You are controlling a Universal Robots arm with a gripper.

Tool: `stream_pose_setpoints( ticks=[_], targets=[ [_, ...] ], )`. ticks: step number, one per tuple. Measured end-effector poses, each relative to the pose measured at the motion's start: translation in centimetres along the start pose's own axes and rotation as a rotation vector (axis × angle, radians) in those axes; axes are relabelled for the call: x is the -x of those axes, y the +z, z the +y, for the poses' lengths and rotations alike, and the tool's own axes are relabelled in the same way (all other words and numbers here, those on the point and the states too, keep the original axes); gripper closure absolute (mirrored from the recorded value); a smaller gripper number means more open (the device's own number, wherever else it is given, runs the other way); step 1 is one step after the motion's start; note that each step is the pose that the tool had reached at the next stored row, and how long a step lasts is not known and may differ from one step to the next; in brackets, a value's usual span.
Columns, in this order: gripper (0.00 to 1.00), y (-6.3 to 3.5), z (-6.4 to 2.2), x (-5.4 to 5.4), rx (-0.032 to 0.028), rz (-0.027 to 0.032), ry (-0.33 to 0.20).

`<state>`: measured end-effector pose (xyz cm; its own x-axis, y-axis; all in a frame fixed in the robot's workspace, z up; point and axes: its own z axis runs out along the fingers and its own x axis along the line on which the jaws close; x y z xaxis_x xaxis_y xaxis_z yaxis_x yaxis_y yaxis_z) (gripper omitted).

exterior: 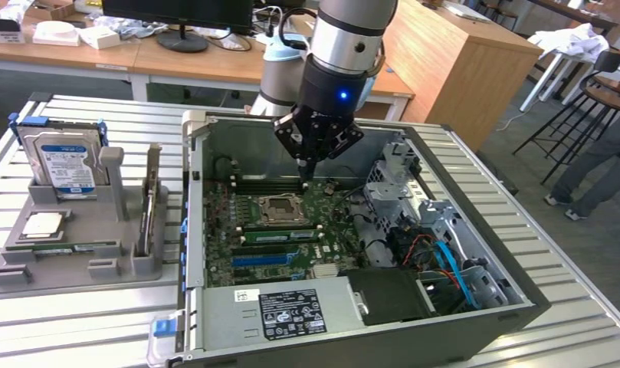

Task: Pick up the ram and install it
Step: 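Press down the ram until it locks into place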

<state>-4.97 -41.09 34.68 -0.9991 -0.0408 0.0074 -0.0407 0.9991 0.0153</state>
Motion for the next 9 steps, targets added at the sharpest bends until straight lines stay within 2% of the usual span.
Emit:
stream_pose_setpoints(
  ticks=[9],
  targets=[
    [0.9,-0.08,0.0,0.0,0.0001,0.0,-0.001]
  ],
)
